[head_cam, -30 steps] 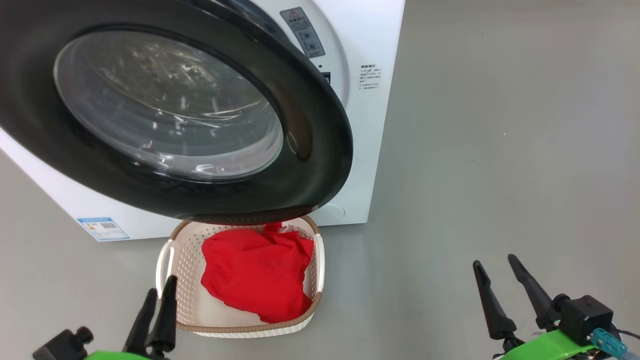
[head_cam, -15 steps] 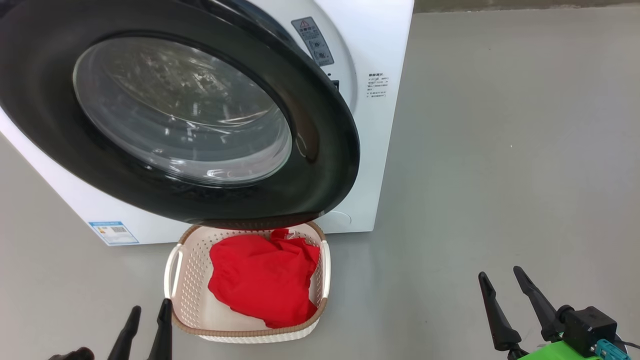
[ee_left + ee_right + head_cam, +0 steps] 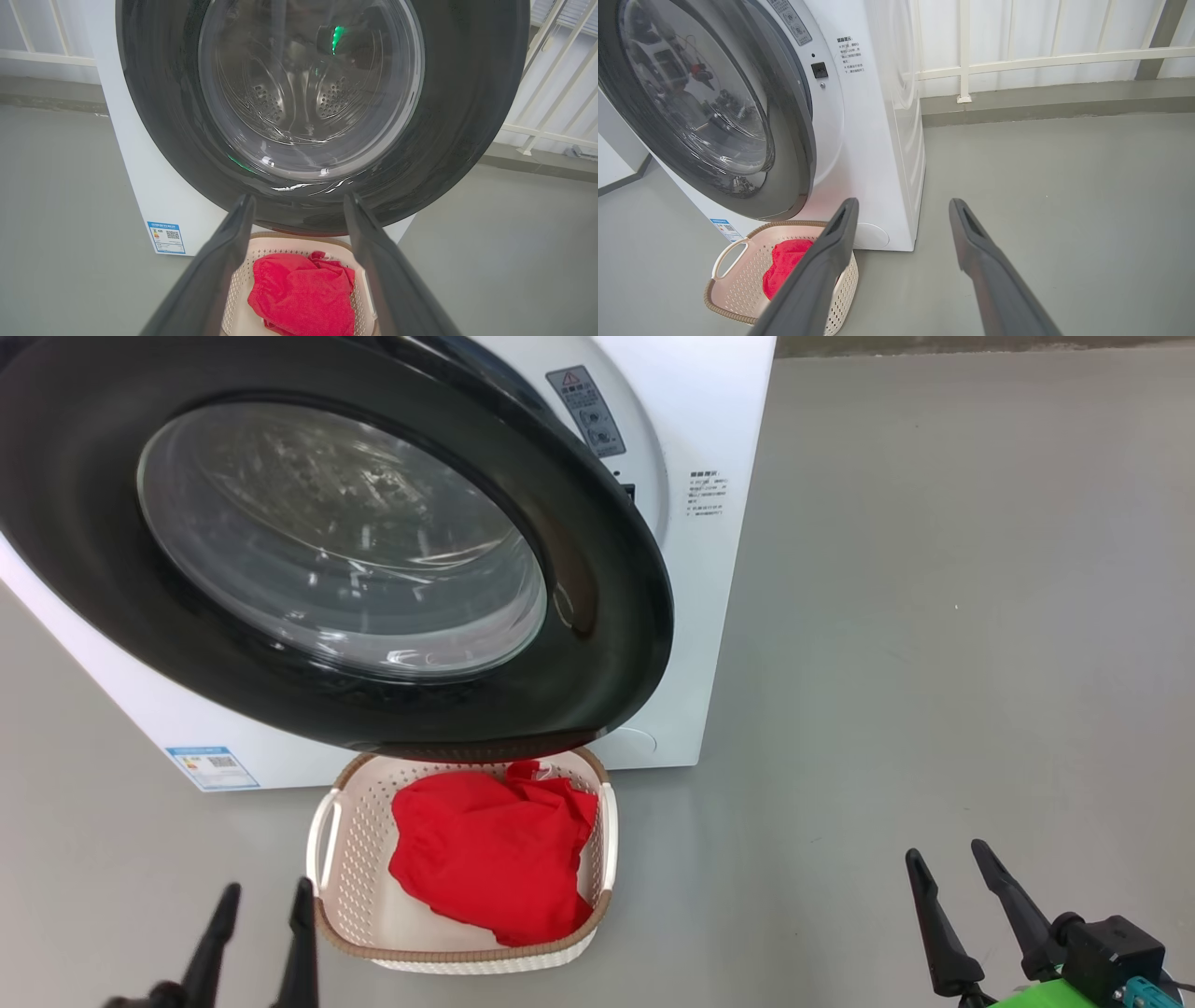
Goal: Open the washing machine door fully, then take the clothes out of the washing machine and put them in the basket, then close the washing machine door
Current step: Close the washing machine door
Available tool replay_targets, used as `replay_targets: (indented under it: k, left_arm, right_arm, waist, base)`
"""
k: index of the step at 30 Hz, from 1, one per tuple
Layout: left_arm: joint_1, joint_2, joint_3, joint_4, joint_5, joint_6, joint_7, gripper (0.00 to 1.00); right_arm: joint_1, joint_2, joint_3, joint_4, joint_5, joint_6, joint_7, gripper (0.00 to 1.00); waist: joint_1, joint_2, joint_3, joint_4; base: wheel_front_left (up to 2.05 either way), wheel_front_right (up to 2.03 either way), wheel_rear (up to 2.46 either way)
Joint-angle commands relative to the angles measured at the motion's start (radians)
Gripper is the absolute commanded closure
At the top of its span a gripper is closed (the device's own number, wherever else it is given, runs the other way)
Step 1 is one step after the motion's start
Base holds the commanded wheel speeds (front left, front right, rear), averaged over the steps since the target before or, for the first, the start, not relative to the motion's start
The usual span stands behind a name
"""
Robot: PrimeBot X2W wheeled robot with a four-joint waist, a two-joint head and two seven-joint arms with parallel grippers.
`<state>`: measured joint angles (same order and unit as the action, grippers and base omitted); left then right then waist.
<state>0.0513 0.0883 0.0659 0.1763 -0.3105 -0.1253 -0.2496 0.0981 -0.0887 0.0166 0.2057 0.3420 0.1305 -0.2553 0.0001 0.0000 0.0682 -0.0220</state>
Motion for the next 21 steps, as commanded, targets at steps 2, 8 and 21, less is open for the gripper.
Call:
replay_targets:
  k: [2, 8, 21]
  left_arm:
    - [0.006, -0.001, 0.031, -0.030, 0.036, -0.005, -0.012, 0.00]
    - [0.008, -0.013, 0.029, -0.026, 0.057, -0.005, -0.012, 0.00]
    - [0.004, -0.024, 0.022, -0.022, 0.057, -0.005, -0.012, 0.00]
  right_arm:
    - [-0.019, -0.010, 0.019, -0.029, -0.010, 0.000, -0.006, 0.00]
    - [-0.022, -0.008, 0.016, -0.029, -0.010, 0.000, -0.006, 0.00]
    - [-0.028, -0.002, 0.020, -0.040, 0.005, 0.000, -0.006, 1.00]
  waist:
    - [-0.0001, 0.0000, 0.002, -0.002]
    - [-0.0001, 0.0000, 0.003, -0.003]
    - [-0.0001, 0.0000, -0.004, 0.005]
  base:
    - [0.00, 0.00, 0.00]
    - [0.00, 0.00, 0.00]
    - [0.00, 0.00, 0.00]
